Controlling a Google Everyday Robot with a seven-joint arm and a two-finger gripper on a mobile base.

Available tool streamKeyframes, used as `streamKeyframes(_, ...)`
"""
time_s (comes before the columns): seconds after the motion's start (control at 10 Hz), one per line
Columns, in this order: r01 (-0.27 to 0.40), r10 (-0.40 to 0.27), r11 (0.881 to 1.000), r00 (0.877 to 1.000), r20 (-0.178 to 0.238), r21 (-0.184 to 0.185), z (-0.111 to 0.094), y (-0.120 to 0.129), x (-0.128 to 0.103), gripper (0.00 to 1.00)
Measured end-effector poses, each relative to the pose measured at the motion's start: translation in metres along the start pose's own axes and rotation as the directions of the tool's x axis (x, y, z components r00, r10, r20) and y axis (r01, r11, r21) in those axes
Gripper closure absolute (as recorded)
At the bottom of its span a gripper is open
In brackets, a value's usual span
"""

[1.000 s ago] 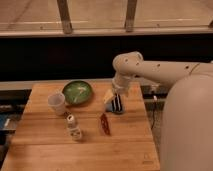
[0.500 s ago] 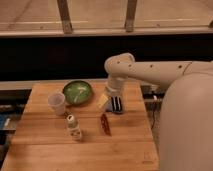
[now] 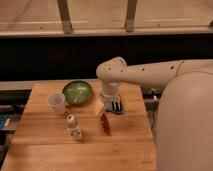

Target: Knock the bottle over

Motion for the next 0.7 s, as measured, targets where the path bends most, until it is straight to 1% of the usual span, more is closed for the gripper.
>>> streamKeyframes(0.1,0.022,-0.022,1.000,1.000,-0.021,0.008,0.007,0.020,0.008,0.20)
streamKeyframes(0.2,0.044,-0.043,0.999,0.998,-0.039,0.007,0.016,0.037,0.014,0.20)
streamKeyframes(0.4,0.062,-0.062,0.998,0.995,-0.075,-0.004,0.032,0.046,0.022,0.20)
streamKeyframes(0.6,0.093,-0.096,0.995,0.989,-0.111,-0.035,0.048,0.056,0.024,0.20)
streamKeyframes(0.7,0.118,-0.125,0.991,0.984,-0.126,-0.060,0.056,0.064,0.022,0.20)
